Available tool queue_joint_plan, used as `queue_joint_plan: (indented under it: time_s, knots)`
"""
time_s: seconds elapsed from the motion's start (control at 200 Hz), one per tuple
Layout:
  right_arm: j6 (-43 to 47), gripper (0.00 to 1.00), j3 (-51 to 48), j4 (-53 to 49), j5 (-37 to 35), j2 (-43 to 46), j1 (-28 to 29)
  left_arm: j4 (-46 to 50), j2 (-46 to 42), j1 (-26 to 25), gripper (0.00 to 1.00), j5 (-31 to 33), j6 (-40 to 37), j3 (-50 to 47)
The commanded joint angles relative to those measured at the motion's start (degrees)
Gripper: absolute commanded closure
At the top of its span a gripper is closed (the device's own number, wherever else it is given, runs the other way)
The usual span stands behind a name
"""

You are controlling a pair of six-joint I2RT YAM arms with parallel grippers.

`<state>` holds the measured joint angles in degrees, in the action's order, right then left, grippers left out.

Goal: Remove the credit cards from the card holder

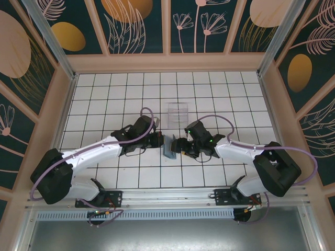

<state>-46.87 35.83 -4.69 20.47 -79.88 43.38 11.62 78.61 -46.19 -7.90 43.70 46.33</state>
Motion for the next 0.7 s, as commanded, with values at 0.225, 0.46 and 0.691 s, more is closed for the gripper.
queue_joint_plan:
  time_s: [0.225,0.46,0.691]
  knots:
    - [1.43,0.58,0.45,-4.21,-4.07,0.26,-0.4,4.41,1.64,0.17,1.0,3.54,-2.13,1.75]
    - [2.55,0.75,1.36,-6.9,-7.36,0.12,-0.4,6.42,1.97,0.15,1.0,5.47,-2.83,2.76]
    - [4.72,0.89,2.71,-8.71,-8.43,0.09,-0.4,9.77,4.83,0.16,1.0,7.17,-4.19,2.68]
